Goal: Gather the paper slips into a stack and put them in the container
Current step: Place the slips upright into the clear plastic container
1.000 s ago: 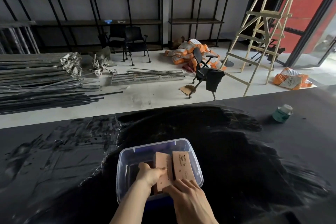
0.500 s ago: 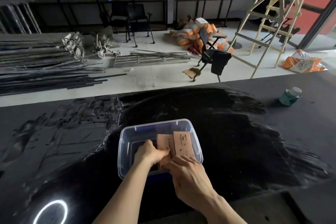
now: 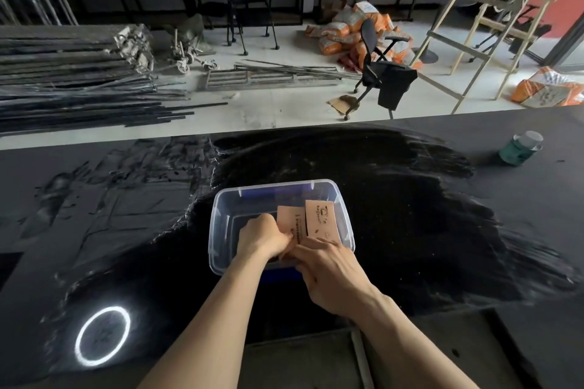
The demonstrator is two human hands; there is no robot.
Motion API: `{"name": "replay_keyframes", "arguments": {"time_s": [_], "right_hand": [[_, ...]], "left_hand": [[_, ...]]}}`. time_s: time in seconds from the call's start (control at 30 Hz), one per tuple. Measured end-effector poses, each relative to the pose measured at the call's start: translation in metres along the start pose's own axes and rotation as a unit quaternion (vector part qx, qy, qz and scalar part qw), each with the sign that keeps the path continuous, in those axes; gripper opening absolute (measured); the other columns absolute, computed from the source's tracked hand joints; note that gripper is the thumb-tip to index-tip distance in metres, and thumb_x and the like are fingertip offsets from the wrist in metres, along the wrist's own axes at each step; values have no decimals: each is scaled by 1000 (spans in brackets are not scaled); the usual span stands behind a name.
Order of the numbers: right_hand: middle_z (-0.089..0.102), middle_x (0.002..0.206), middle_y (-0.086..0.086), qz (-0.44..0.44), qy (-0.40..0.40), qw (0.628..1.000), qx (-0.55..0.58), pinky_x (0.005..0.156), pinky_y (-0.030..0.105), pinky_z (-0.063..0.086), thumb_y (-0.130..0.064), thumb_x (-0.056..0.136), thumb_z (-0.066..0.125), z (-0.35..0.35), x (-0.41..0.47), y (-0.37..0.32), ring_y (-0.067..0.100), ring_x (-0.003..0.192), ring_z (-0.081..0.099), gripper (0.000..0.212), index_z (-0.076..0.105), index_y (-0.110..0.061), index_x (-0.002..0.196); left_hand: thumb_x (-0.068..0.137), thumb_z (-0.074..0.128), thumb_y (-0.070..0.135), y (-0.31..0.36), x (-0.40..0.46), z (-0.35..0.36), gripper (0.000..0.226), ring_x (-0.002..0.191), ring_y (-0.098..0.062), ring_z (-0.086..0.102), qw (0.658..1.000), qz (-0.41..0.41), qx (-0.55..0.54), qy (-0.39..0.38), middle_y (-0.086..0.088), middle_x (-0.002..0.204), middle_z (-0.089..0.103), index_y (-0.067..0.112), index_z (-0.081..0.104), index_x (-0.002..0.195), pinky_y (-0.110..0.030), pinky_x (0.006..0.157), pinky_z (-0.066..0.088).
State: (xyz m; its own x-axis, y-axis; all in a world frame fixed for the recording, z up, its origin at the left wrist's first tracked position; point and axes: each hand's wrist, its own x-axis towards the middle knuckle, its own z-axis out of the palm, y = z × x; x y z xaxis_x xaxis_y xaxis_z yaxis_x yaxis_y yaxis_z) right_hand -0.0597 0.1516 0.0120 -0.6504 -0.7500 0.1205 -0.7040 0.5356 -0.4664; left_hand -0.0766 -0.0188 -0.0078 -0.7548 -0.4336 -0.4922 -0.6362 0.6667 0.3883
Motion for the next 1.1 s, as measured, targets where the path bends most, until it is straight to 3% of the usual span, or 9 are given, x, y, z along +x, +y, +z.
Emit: {"name": "replay_keyframes", "arguments": {"time_s": [0.37,0.47,0.53,0.6,0.67,0.77,0.87,0.97,1.1], "right_hand": [[69,121,-7,5,-9,1000,14,97,34,47,-13,97,56,4,-1,5,19,111,61,32,67,-29,123],[70,117,-9,8,-12,998,61,93,33,55,-18,95,62,-2,2,7,15,108,63,26,71,-29,117],[71,110,-9,29,57,996,67,83,34,58,-26,93,69,-12,11,15,12,100,64,22,73,-28,114],[69,109,-7,77,155,985,24,79,33,57,-27,91,71,-26,26,29,14,98,64,25,72,-27,116],[65,116,-2,138,193,971,-25,81,34,55,-26,92,70,-36,37,43,20,105,62,36,66,-23,128],[53,139,8,209,99,970,-74,91,40,54,-28,94,66,-30,46,57,28,119,56,67,38,-14,153],[47,142,12,244,18,969,-32,77,40,57,-19,95,61,-12,45,60,31,108,63,83,11,-14,161],[48,141,13,262,35,964,-1,71,43,59,-18,97,55,-4,46,61,32,93,69,82,4,-18,162],[48,142,13,269,45,962,8,75,45,62,-20,97,61,0,47,63,31,98,69,86,4,-21,161]], "left_hand": [[92,69,44,-5,3,-1,45,105,-31,74,998,1,-58,-23,-10,115,77,9,71,122,-39,92,59],[91,72,41,-9,-1,-2,41,104,-31,72,998,6,-55,-17,-9,110,76,6,71,113,-35,79,52],[89,71,39,-12,-1,2,27,88,-28,72,998,25,-53,-14,-4,87,75,12,72,86,-35,70,49],[91,70,38,-14,-1,6,23,81,-21,71,997,41,-71,-17,0,83,76,16,74,85,-37,74,55],[94,68,39,-13,-1,6,24,82,-16,72,996,43,-71,-22,1,94,79,17,77,98,-35,80,57],[93,67,42,-12,-2,3,27,88,-19,75,997,30,-61,-26,2,98,80,20,77,105,-37,87,60],[89,68,35,-14,-2,4,23,91,-23,76,997,18,-75,-9,0,101,81,23,78,106,-40,88,63],[87,69,30,-16,-1,6,22,91,-25,76,997,16,-71,3,-2,101,81,23,79,106,-40,84,64],[86,72,29,-16,3,8,22,92,-24,77,997,12,-76,-2,0,102,81,24,79,107,-39,83,65]]}}
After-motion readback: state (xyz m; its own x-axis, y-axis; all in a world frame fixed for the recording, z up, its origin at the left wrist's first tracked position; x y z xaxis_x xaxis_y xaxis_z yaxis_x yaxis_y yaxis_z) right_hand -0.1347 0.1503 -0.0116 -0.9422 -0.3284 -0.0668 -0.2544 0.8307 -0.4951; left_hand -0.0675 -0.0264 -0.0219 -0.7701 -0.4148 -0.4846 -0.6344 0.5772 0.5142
